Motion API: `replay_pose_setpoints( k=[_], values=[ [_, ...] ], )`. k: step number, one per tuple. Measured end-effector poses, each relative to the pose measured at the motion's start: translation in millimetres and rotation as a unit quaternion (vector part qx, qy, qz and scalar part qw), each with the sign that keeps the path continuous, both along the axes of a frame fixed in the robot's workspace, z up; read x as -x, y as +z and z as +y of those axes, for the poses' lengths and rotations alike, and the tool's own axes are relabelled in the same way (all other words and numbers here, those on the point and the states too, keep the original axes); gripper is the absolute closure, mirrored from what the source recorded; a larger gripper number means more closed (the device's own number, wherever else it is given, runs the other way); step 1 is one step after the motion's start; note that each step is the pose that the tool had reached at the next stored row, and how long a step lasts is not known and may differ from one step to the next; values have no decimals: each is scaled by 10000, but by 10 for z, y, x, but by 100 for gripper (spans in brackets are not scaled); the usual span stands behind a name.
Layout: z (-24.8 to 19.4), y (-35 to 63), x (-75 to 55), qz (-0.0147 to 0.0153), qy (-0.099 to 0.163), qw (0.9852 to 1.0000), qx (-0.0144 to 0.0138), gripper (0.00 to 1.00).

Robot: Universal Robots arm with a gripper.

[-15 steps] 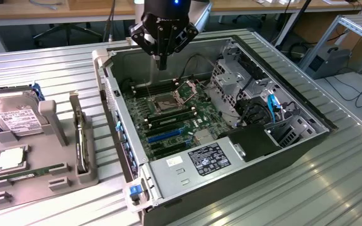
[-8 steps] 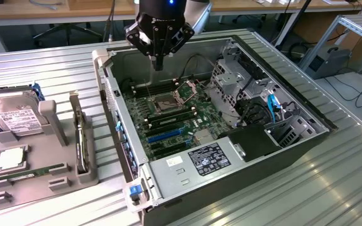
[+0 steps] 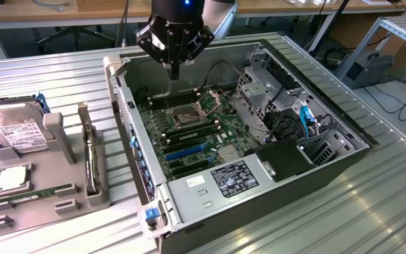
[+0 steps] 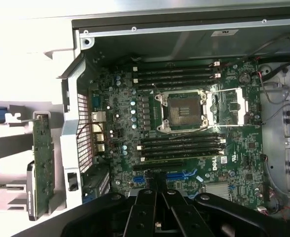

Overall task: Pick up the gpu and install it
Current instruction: 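Reach for the gpu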

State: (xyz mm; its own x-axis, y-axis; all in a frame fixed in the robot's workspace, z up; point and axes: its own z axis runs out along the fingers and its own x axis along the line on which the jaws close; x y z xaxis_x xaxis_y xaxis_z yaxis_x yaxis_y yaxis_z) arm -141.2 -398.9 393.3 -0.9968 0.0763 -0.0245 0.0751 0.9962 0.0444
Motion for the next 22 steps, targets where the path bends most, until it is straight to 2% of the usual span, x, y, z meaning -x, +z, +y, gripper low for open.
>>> replay_pose_setpoints(
  k=[22],
  values=[
    [0, 0, 122, 0, 0, 10000, 0, 89]
  ],
)
